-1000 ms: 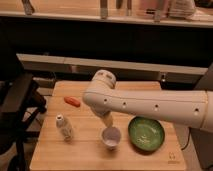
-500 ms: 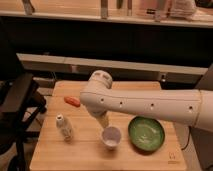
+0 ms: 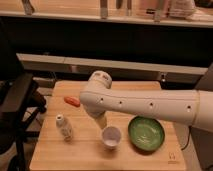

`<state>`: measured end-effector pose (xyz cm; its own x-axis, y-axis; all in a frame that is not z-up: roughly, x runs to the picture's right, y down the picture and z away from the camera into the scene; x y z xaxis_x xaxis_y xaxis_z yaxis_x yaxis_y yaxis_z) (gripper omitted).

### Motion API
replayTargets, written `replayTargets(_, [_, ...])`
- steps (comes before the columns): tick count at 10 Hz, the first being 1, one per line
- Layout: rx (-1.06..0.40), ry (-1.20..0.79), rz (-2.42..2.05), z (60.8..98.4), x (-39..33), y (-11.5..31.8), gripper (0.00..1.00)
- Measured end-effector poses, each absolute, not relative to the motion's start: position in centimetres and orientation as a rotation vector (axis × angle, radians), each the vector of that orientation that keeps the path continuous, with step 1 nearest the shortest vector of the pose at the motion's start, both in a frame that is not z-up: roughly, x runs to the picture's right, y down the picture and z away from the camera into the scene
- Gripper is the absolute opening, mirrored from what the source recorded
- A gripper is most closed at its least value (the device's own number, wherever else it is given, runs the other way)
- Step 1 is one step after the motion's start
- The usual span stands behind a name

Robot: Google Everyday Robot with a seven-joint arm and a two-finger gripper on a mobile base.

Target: Knock the bottle over

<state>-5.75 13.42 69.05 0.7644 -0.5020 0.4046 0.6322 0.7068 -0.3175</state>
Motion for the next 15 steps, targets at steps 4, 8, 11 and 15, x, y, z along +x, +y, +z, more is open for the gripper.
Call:
replayTargets(4, [-0.465,-0.328,-0.654,69.1,-6.4,13.8,0.80])
replayTargets(8, [-0.467,-0.358,-0.666,69.3,-7.5,14.1,0.80])
replayTargets(11, [-0.470,-0.381,-0.674,69.4,-8.1,14.1,0.80])
replayTargets(15, [-0.475,-0.418,-0.692,69.6,-9.2,14.2,0.79])
